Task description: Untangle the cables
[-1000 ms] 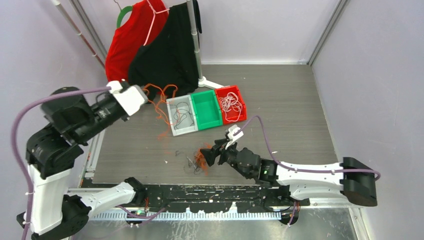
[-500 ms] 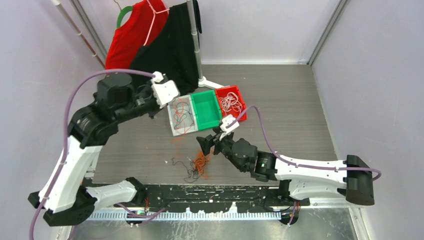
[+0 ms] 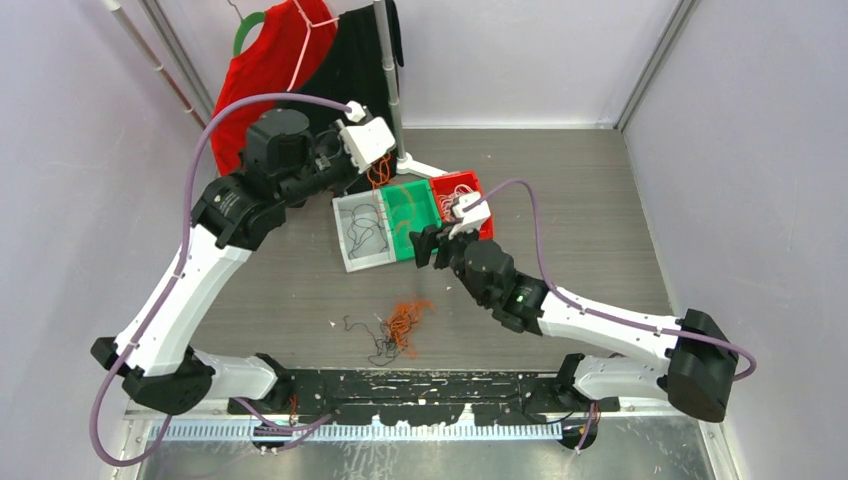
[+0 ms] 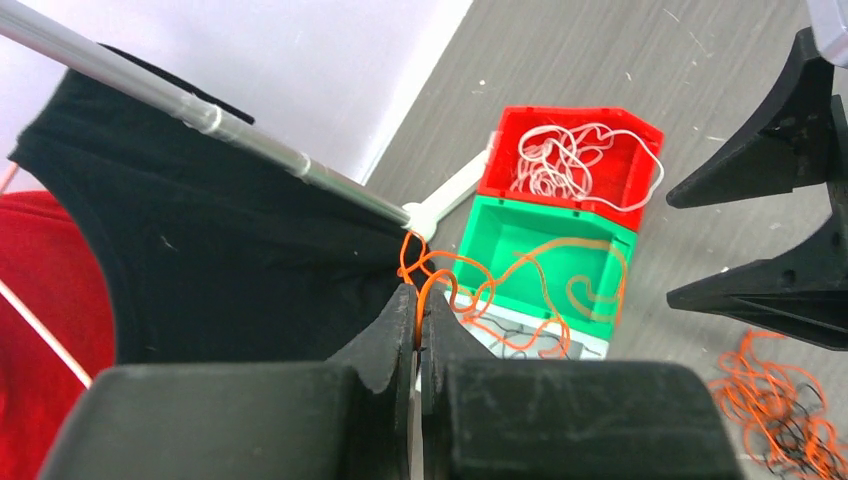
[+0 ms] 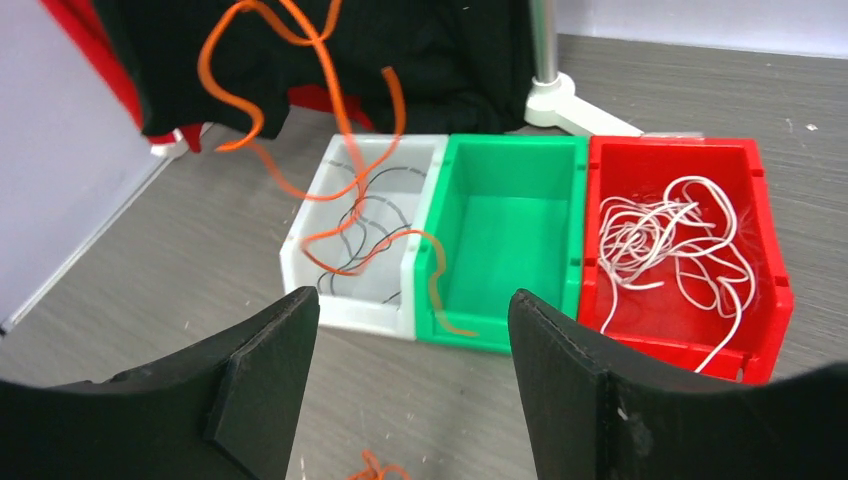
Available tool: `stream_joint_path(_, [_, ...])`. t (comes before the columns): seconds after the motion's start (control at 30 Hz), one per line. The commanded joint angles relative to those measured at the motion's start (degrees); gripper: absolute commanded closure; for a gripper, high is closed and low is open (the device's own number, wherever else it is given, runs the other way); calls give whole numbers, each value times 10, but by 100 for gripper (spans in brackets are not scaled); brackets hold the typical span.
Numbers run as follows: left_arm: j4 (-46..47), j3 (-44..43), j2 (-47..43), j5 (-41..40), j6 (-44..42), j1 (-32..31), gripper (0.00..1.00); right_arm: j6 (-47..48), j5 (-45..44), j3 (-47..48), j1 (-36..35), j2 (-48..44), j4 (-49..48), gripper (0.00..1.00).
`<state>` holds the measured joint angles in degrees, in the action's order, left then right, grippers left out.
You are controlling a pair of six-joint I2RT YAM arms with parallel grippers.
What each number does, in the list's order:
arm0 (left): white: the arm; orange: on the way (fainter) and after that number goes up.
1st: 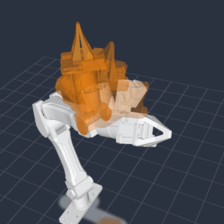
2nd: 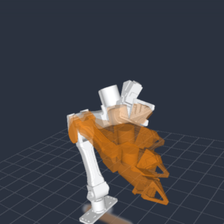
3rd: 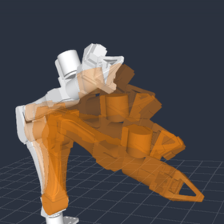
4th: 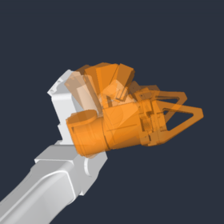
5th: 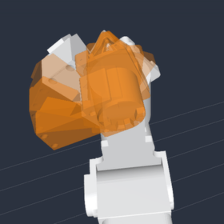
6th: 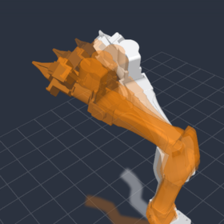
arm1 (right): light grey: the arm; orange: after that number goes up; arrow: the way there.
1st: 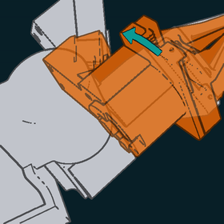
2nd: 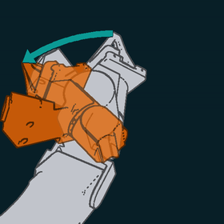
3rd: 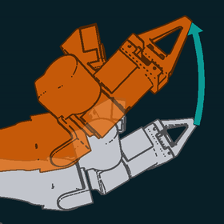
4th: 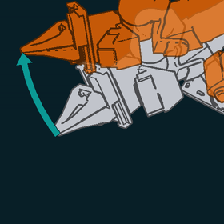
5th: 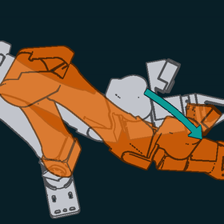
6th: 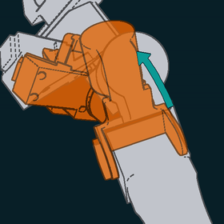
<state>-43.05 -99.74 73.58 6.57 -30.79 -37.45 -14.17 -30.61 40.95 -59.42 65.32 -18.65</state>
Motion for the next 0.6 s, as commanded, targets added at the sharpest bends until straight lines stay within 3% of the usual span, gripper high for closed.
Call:
stream_joint_path(0.0, [80,-25,25,-21,-16,-2,100,-29,57,42,49,21,-10,26])
stream_joint_path(0.57, [156,-34,125,-66,-21,-1,100,-42,101,106,121,135,-12,32])
